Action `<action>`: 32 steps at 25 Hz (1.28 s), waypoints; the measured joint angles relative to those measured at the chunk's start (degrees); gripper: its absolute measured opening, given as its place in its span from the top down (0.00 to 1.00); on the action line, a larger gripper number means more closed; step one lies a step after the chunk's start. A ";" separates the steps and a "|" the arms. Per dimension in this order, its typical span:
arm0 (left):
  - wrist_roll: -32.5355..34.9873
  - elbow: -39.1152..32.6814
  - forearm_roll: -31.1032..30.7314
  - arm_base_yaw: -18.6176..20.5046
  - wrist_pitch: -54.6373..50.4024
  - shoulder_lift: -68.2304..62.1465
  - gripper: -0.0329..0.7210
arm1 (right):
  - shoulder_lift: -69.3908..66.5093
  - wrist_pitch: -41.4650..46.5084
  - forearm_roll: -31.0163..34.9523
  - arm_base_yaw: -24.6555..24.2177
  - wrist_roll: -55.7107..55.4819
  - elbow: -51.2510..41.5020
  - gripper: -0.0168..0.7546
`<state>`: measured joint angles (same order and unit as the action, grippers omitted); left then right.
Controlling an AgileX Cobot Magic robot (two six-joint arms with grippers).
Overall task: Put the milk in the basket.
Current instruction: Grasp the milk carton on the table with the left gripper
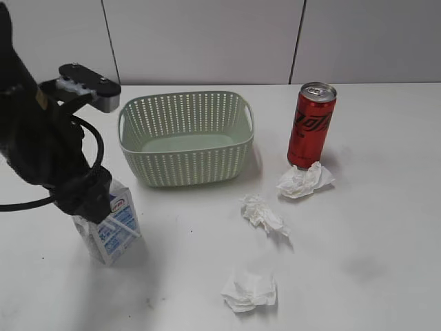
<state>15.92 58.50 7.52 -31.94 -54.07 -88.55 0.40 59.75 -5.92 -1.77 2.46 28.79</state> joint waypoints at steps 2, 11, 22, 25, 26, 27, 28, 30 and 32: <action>0.00 0.07 -0.13 0.00 1.86 -1.74 0.14 | 0.00 0.00 0.00 0.00 0.00 0.00 0.40; 0.00 0.12 -1.01 0.00 7.08 -9.42 0.14 | 0.00 0.00 0.00 0.00 0.00 0.00 0.40; 0.00 0.11 -0.08 0.00 7.56 -11.94 0.43 | 0.00 0.00 0.00 0.00 0.00 0.00 0.40; 0.00 0.11 0.22 0.00 7.12 -11.94 0.52 | 0.00 0.00 0.00 0.00 0.00 0.00 0.40; 0.00 0.17 0.22 0.00 6.94 -11.94 0.53 | 0.00 0.00 0.00 0.00 0.00 0.00 0.40; 0.00 0.17 0.22 0.00 6.46 -11.94 0.53 | 0.00 0.00 0.00 0.00 0.00 0.00 0.40; 0.00 0.29 0.22 0.00 6.01 -11.94 0.53 | 0.00 0.00 0.00 0.00 0.00 0.00 0.40; 0.00 0.99 0.22 0.00 3.99 -11.94 0.54 | 0.00 0.00 0.00 0.00 0.00 0.00 0.40; 0.00 2.13 0.22 0.00 1.23 -11.94 0.54 | 0.00 0.00 0.00 0.00 0.00 0.00 0.40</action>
<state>15.92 60.64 7.73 -31.94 -52.84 -100.48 0.40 59.75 -5.92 -1.77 2.46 28.79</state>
